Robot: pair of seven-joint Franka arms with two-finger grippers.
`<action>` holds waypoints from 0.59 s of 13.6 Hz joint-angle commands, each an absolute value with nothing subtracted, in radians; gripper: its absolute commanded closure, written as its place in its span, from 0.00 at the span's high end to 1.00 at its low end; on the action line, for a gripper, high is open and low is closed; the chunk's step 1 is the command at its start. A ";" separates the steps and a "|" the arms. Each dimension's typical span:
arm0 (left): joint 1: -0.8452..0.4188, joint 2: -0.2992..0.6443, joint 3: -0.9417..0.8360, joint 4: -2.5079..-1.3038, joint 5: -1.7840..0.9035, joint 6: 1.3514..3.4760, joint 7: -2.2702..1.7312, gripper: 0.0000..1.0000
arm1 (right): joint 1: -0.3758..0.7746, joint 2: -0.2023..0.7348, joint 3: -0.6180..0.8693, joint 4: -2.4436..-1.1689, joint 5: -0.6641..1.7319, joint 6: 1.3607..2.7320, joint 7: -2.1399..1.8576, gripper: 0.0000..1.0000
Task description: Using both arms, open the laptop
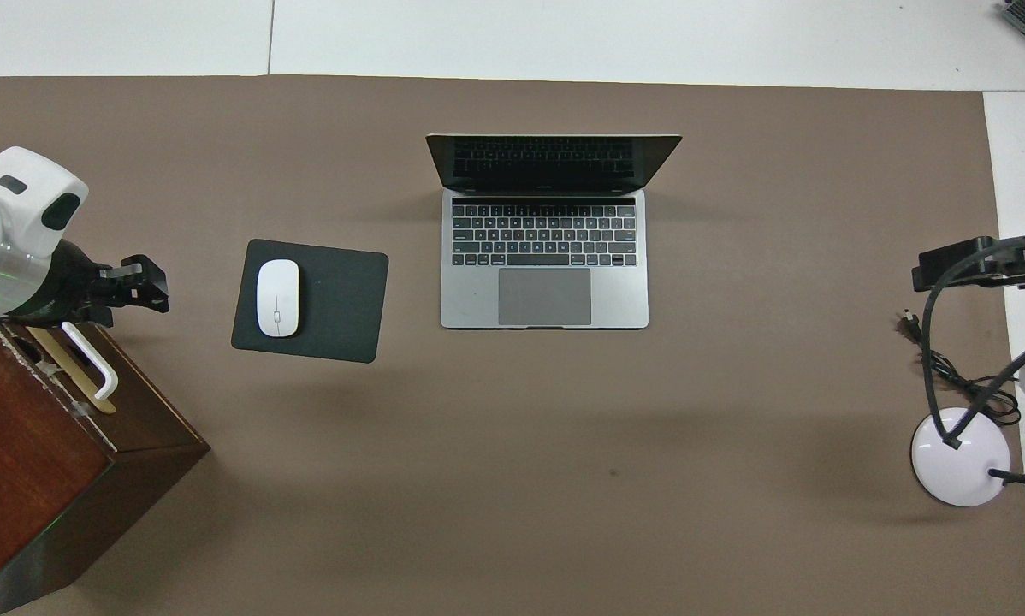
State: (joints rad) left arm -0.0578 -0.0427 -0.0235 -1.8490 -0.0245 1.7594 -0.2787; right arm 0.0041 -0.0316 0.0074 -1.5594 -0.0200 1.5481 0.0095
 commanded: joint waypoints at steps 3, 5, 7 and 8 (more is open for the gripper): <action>-0.061 -0.058 -0.017 -1.780 0.006 1.721 -0.267 1.00 | -0.008 -0.029 0.015 -1.554 -0.005 1.532 -0.020 1.00; -0.061 -0.043 -0.018 -1.746 0.011 1.688 -0.265 1.00 | -0.006 -0.029 0.015 -1.555 -0.006 1.535 -0.018 1.00; -0.061 -0.040 -0.025 -1.712 0.006 1.671 -0.264 1.00 | -0.008 -0.029 0.015 -1.555 -0.006 1.537 -0.018 1.00; -0.061 -0.040 -0.026 -1.698 0.008 1.634 -0.258 1.00 | -0.006 -0.029 0.015 -1.557 -0.006 1.539 -0.017 1.00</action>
